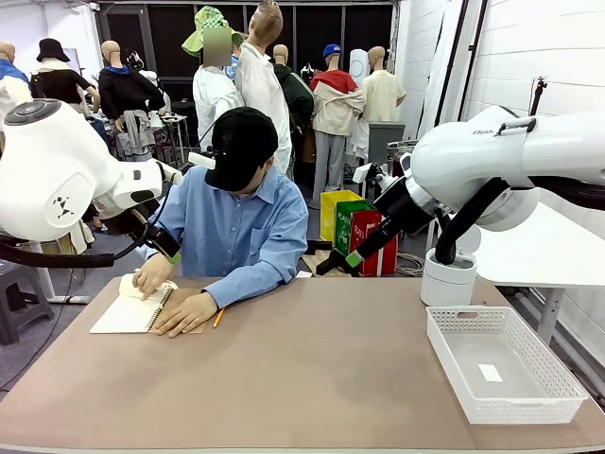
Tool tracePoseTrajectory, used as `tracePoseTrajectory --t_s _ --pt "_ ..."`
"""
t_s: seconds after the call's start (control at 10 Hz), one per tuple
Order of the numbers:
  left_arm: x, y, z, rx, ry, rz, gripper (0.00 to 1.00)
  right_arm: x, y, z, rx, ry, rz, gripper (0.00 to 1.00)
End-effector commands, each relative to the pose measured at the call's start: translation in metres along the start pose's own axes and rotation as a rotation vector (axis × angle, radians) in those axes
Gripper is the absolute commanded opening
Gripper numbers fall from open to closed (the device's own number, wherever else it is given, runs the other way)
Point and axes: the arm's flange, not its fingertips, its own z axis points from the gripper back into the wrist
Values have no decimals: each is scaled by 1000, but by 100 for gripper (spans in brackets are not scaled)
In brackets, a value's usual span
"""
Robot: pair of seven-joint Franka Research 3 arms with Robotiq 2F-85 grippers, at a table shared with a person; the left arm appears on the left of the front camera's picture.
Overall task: Sort the paper based on its condition.
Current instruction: If a person hands you a paper, place it in the Organizing basket , and if it's crumpled, put it in the Trash can.
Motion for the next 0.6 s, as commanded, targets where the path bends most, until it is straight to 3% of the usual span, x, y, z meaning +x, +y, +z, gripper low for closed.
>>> tracePoseTrajectory --t_s 0.0,0.5 --pt "0 0 0 -2 -1 2 100 2 0 0 -11 7 -6 100" --pt "0 0 0 -2 -1 2 100 2 0 0 -11 7 -6 100"
